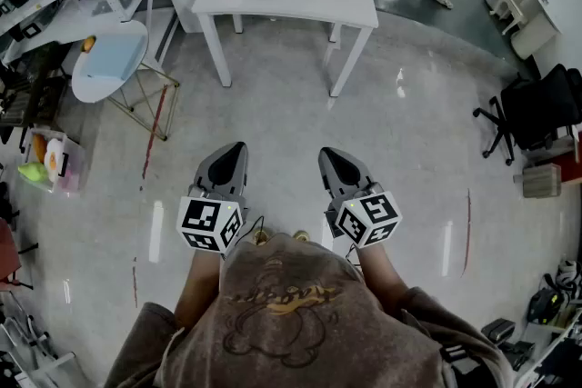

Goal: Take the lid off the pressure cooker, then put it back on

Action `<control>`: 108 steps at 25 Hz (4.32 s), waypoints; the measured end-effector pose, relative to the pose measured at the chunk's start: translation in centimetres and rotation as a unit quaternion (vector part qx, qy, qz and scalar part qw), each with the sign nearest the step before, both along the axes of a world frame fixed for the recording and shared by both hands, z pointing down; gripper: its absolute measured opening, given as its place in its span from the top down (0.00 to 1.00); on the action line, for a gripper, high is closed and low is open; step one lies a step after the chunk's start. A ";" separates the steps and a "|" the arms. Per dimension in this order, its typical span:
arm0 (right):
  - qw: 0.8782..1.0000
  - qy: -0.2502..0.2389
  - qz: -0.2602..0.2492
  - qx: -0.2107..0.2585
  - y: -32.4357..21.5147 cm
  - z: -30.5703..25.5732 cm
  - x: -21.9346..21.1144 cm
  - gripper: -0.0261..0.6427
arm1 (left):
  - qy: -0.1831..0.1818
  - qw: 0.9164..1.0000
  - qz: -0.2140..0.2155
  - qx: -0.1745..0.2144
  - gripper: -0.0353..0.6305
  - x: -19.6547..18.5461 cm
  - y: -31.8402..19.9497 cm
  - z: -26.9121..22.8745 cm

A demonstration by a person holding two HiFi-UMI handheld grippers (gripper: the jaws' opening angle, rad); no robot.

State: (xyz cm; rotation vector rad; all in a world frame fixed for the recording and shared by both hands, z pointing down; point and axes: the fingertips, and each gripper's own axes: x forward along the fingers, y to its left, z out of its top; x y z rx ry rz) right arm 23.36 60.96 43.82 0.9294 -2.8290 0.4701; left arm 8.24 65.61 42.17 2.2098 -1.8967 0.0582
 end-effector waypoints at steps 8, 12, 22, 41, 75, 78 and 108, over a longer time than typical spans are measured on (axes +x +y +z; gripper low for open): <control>1.000 -0.020 -0.005 -0.008 0.2 -0.2 -1.8 0.97 | 0.003 1.000 -0.001 0.003 0.94 -1.6 0.3 0.0; 1.000 -0.009 -0.009 -0.002 0.0 -0.1 -3.4 0.97 | 0.000 1.000 0.006 0.007 0.94 -3.0 0.2 -0.1; 1.000 0.004 0.014 -0.006 -0.5 1.5 -6.0 0.97 | -0.002 1.000 0.026 0.000 0.94 -6.5 -1.2 1.3; 1.000 -0.007 -0.002 -0.007 -20.2 1.9 -13.4 0.97 | -0.001 1.000 0.028 -0.006 0.94 -12.4 -20.5 2.0; 1.000 -0.014 -0.026 0.003 -50.7 0.8 -23.5 0.97 | 0.006 1.000 0.001 0.013 0.94 -22.3 -50.4 0.2; 1.000 -0.015 -0.016 0.005 -53.6 0.7 -25.0 0.97 | 0.009 1.000 0.013 0.014 0.94 -23.9 -53.6 0.4; 0.997 -0.022 0.067 0.033 -70.8 -3.7 -32.3 0.96 | 0.012 0.993 0.110 0.031 0.94 -31.4 -73.5 -3.0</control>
